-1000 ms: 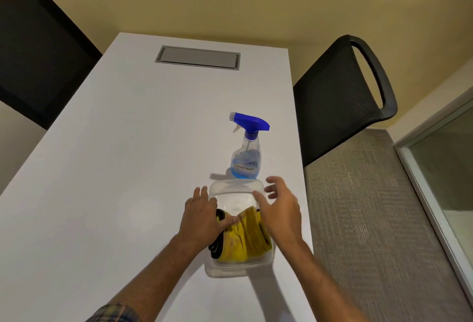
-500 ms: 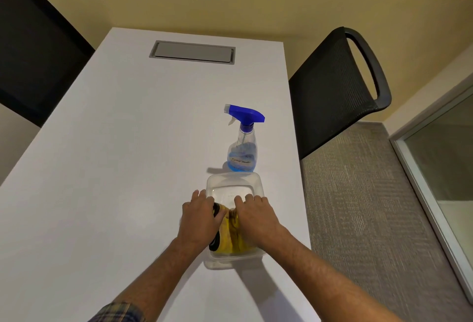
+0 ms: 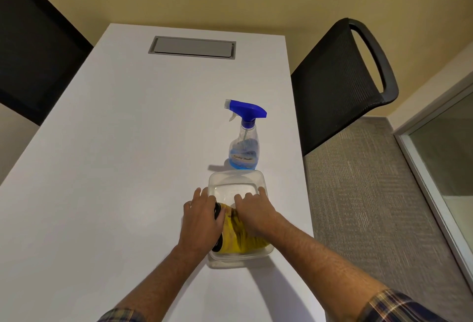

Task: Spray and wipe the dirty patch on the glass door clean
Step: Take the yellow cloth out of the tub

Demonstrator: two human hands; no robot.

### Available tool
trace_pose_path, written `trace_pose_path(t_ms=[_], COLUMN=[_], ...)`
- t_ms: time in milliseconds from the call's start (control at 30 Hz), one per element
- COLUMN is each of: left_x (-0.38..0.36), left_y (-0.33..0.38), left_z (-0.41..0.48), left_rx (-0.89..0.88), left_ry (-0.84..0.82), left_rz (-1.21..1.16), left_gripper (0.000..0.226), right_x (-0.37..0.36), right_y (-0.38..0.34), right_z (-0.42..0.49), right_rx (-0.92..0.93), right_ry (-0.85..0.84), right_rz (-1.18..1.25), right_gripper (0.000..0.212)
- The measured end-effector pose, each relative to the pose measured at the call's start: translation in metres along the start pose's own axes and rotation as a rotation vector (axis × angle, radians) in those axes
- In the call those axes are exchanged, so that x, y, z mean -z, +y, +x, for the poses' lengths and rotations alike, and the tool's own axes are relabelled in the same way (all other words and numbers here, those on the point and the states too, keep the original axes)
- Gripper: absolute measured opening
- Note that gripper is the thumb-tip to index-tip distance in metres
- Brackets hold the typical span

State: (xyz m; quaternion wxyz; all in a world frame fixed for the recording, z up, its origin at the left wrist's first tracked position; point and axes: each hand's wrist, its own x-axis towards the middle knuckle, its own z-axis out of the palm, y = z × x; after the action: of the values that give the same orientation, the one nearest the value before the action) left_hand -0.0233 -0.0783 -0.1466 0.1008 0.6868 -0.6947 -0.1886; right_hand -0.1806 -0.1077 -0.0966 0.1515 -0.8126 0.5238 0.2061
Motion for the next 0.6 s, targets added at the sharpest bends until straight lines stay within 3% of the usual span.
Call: trace_pose_path(t_ms=[367,600], left_x=[0.000,-0.001], left_y=[0.001,0.002], left_z=[0.000,-0.002], left_rx=[0.003,-0.003], left_ry=[-0.010,-0.018], left_rz=[0.001,-0.043], left_gripper=[0.029,0.027], right_x=[0.009,0.009], right_y=[-0.006,0.002], right_z=[-0.015,-0.027], right_rx=[0.024,-0.125], right_ry=[0.130,0.231], right_rz=[0.270,0.610], right_gripper=[0.037,0.050])
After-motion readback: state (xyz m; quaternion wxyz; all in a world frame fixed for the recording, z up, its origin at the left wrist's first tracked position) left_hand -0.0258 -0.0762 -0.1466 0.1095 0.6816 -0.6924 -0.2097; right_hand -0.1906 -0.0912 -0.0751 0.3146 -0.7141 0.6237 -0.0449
